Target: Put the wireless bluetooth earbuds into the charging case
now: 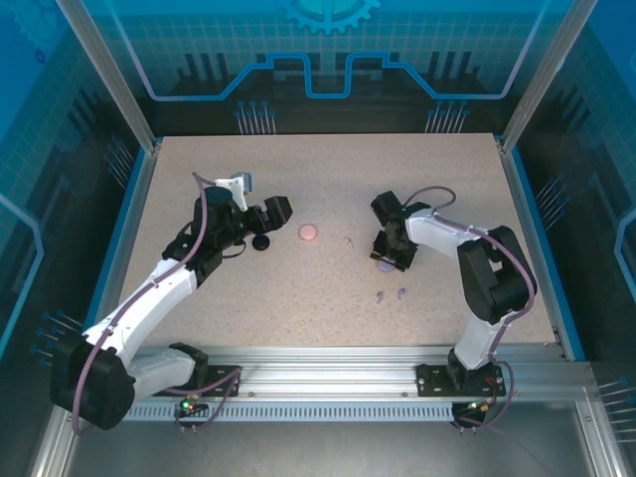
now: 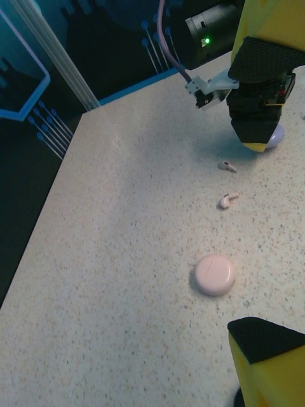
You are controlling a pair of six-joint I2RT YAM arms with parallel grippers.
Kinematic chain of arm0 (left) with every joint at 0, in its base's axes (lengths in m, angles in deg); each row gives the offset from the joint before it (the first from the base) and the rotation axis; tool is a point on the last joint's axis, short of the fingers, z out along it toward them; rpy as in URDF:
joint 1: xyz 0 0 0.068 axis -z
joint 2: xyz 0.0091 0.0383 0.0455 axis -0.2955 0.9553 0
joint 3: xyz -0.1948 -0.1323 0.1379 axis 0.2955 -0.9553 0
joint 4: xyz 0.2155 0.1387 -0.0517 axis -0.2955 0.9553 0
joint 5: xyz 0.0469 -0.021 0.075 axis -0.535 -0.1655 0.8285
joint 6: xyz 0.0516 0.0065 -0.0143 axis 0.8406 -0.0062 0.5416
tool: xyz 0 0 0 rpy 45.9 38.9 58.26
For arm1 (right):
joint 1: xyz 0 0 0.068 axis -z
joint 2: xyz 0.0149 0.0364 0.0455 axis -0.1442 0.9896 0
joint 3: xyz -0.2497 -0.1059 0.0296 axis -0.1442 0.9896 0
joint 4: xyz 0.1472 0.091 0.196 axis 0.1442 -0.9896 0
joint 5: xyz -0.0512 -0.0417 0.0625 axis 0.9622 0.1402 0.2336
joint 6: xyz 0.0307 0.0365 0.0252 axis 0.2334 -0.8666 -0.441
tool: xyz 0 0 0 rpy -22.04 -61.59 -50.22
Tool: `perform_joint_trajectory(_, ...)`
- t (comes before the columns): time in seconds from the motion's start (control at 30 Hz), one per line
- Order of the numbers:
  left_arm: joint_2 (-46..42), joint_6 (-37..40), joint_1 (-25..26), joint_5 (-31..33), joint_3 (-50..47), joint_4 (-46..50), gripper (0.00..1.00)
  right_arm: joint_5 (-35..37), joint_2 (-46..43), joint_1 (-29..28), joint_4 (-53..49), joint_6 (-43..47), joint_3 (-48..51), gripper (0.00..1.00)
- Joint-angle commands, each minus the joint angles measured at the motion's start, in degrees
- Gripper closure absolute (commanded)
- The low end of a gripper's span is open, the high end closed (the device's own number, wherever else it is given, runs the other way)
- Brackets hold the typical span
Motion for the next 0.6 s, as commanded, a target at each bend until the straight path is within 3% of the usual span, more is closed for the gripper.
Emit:
perform_joint_trajectory(0.0, -0.97, -1.74, 0.51, -3.62, -3.37, -8.43, 0.01, -1.46, -3.9, -1.66, -2.12, -1.6, -2.76, 0.64)
perform_joint_trajectory(0.37, 2.72, -5.61, 0.51, -7.49, -13.54, -27.68, 0.01, -8.53, -4.1, -6.87, 3.43, -10.95, -12.82, 0.63)
perform_joint_trajectory(0.57, 9.64, -8.87, 0.5, -14.36, -17.2, -42.81, 0.01, -10.45, -1.6, -7.72, 8.27, -20.69, -15.97, 0.63)
